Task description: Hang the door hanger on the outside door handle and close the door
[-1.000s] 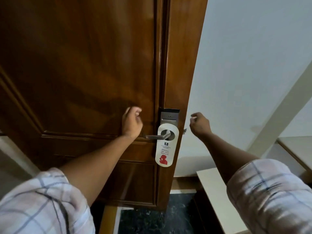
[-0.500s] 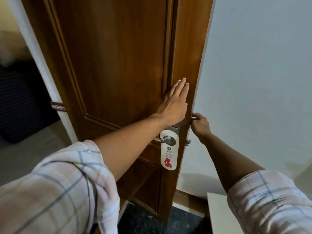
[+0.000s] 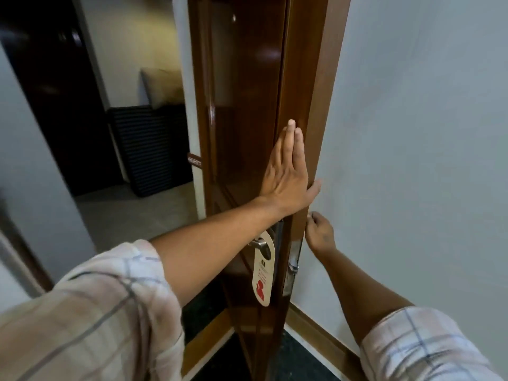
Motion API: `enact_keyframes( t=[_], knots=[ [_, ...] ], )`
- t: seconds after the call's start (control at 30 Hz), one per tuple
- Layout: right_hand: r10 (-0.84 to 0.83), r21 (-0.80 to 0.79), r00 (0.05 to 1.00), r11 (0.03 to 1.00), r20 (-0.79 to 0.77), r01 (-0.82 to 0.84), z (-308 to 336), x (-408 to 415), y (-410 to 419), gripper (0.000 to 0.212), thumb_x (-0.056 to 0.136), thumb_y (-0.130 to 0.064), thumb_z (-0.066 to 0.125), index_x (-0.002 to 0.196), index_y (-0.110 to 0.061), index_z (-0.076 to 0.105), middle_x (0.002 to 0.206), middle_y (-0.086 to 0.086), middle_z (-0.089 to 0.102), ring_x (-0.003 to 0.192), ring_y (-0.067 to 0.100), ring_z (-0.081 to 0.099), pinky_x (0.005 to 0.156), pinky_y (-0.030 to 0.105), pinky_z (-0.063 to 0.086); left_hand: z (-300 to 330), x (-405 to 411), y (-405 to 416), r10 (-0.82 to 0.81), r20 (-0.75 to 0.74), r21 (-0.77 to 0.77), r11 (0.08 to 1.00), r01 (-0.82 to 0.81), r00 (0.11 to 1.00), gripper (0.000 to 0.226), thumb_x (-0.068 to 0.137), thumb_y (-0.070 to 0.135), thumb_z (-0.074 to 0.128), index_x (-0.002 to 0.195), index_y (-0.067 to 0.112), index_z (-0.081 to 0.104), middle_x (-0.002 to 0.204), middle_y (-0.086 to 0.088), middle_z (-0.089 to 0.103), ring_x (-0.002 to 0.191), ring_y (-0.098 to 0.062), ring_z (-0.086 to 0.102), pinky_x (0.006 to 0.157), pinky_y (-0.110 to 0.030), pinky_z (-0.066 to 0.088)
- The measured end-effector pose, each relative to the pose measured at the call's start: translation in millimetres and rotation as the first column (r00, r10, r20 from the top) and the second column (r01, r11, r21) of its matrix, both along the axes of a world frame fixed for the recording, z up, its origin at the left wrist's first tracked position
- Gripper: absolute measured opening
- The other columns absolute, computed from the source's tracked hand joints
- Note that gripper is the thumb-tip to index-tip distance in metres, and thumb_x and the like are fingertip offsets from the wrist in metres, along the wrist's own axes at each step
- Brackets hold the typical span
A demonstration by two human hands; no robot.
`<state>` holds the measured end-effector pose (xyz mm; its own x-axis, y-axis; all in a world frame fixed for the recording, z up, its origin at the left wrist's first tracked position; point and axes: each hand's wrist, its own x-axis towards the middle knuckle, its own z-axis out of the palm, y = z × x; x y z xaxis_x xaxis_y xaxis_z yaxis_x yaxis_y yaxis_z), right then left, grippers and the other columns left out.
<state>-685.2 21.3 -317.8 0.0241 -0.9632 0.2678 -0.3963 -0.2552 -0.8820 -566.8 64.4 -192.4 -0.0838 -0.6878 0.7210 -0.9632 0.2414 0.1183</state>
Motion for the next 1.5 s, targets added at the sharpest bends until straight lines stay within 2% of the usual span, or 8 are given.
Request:
enact_keyframes(
  t=[0.27, 0.4, 0.53, 0.7, 0.93, 1.17, 1.33, 1.5],
  knots=[
    [0.187, -0.148, 0.951, 0.962, -0.245, -0.228, -33, 85, 30, 0.044, 0.099, -0.031, 0.029, 0.068, -0.016, 0.057, 0.067, 0.006, 0.063, 0.065, 0.026, 0.060, 0.061, 0.038, 0.047, 2, 106, 60, 0.110, 0.164, -0.212, 0.974, -0.074, 0.980, 0.121, 0.072, 0.052, 0.062, 0.150, -0.007, -0.008, 0.161, -0.024, -0.007, 0.152, -0.041, 0.002, 0.124, -0.048, 0.019],
    [0.170, -0.205, 0.850, 0.930, -0.499, -0.306, -42, 130, 40, 0.042, 0.100, -0.035, 0.029, 0.084, -0.013, 0.062, 0.093, 0.013, 0.067, 0.096, 0.031, 0.057, 0.090, 0.042, 0.045, -1, 164, 89, 0.274, 0.292, -0.296, 0.937, -0.186, 0.916, 0.108, 0.078, 0.050, 0.057, 0.151, -0.008, 0.002, 0.159, -0.026, 0.001, 0.151, -0.044, 0.005, 0.125, -0.054, 0.008],
    [0.190, -0.255, 0.660, 0.817, -0.727, -0.517, -56, 198, 57, 0.040, 0.099, -0.035, 0.034, 0.107, -0.020, 0.070, 0.125, 0.006, 0.066, 0.135, 0.029, 0.041, 0.121, 0.047, 0.009, -3, 226, 124, 0.458, 0.336, -0.327, 0.876, -0.354, 0.823, 0.100, 0.079, 0.047, 0.054, 0.150, -0.007, 0.007, 0.158, -0.026, 0.007, 0.149, -0.050, 0.010, 0.124, -0.058, 0.007],
    [0.217, -0.282, 0.574, 0.703, -0.789, -0.653, -49, 283, 74, 0.056, 0.099, -0.039, 0.017, 0.100, -0.024, 0.072, 0.110, 0.005, 0.072, 0.122, 0.027, 0.052, 0.120, 0.047, 0.008, 2, 301, 160, 0.618, 0.411, -0.329, 0.786, -0.523, 0.671, 0.096, 0.081, 0.042, 0.051, 0.153, -0.004, 0.006, 0.161, -0.024, 0.006, 0.151, -0.044, 0.007, 0.124, -0.058, 0.003],
    [0.311, -0.158, 0.392, 0.573, -0.866, -0.804, -24, 396, 89, 0.061, 0.101, -0.047, 0.015, 0.087, -0.016, 0.067, 0.086, 0.008, 0.071, 0.091, 0.027, 0.064, 0.098, 0.042, 0.041, 8, 395, 176, 0.807, 0.444, -0.229, 0.522, -0.822, 0.389, 0.095, 0.089, 0.056, 0.046, 0.153, -0.003, 0.010, 0.164, -0.024, 0.012, 0.152, -0.042, 0.012, 0.124, -0.049, 0.002],
    [0.393, -0.033, 0.265, 0.507, -0.880, -0.861, -20, 529, 81, 0.068, 0.100, -0.054, 0.012, 0.062, -0.021, 0.057, 0.057, -0.002, 0.056, 0.056, 0.014, 0.054, 0.084, 0.041, 0.043, 5, 496, 147, 0.916, 0.341, -0.101, 0.259, -0.960, 0.211, 0.095, 0.094, 0.055, 0.035, 0.152, -0.003, -0.012, 0.165, -0.023, -0.009, 0.154, -0.036, -0.010, 0.123, -0.045, -0.011],
    [0.433, -0.042, 0.287, 0.493, -0.854, -0.869, -29, 603, 66, 0.071, 0.098, -0.059, 0.009, 0.059, -0.021, 0.055, 0.052, -0.002, 0.056, 0.046, 0.011, 0.054, 0.046, 0.026, 0.036, 4, 562, 111, 0.938, 0.268, 0.008, 0.228, -0.974, 0.222, 0.099, 0.093, 0.055, 0.042, 0.151, -0.003, -0.014, 0.163, -0.025, -0.014, 0.153, -0.038, -0.013, 0.124, -0.047, -0.007],
    [0.327, -0.046, 0.221, 0.466, -0.919, -0.884, -26, 663, 55, 0.057, 0.101, -0.047, 0.021, 0.083, -0.022, 0.069, 0.049, -0.004, 0.046, 0.042, 0.011, 0.044, 0.043, 0.026, 0.025, -1, 614, 75, 0.949, 0.190, 0.109, 0.234, -0.966, 0.251, 0.098, 0.091, 0.039, 0.051, 0.152, -0.001, -0.013, 0.162, -0.026, -0.017, 0.152, -0.040, -0.016, 0.122, -0.048, -0.010]
  ],
)
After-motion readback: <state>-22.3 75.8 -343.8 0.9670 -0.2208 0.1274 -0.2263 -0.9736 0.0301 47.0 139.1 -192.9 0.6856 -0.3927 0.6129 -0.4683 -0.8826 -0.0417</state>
